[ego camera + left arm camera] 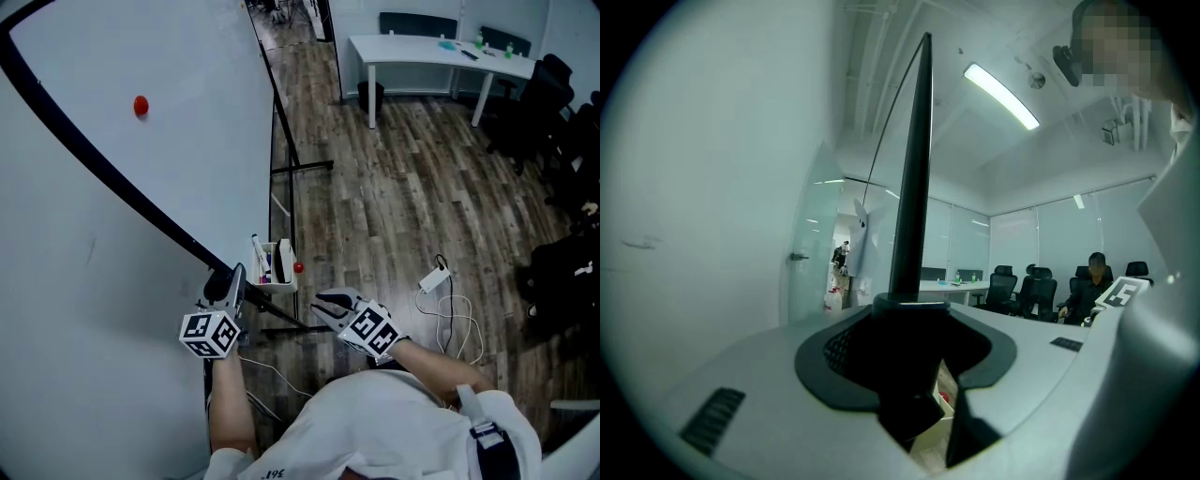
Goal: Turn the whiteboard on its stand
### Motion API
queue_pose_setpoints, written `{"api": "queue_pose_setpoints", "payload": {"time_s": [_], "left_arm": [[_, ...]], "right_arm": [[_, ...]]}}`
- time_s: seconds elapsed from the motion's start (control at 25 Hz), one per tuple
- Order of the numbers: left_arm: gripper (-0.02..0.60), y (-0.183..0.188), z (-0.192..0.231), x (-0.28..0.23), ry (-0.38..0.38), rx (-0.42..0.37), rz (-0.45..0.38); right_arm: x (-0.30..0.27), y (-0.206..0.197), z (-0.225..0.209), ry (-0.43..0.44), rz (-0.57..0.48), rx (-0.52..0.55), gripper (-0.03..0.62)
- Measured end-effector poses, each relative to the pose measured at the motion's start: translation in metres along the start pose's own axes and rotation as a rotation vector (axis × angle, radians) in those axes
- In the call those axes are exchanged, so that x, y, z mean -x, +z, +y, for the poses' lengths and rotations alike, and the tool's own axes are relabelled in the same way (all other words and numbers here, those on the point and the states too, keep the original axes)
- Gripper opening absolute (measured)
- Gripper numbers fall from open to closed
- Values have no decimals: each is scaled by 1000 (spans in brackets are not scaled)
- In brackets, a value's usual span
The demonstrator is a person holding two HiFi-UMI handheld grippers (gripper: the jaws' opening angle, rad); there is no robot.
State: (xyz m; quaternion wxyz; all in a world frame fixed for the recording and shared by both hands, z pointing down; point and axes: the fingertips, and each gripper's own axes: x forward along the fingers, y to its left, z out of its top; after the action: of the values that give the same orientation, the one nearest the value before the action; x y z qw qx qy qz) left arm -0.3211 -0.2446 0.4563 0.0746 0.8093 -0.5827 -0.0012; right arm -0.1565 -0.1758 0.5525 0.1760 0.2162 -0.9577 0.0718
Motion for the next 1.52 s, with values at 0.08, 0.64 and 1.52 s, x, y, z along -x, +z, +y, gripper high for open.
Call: {"api": "queue_pose_setpoints", "payload": {"time_s": [0.08,0.64,1.52], "left_arm": [[184,1,0,1,-1,0,-1],[184,10,-9,6,-5,-4,2],[184,38,-25,18,-17,-4,19]], "right_arm": [[0,0,0,-1,1,0,101],[-2,16,-3,11,6,6,101],[0,48,-7,10,1,-16,101]]}}
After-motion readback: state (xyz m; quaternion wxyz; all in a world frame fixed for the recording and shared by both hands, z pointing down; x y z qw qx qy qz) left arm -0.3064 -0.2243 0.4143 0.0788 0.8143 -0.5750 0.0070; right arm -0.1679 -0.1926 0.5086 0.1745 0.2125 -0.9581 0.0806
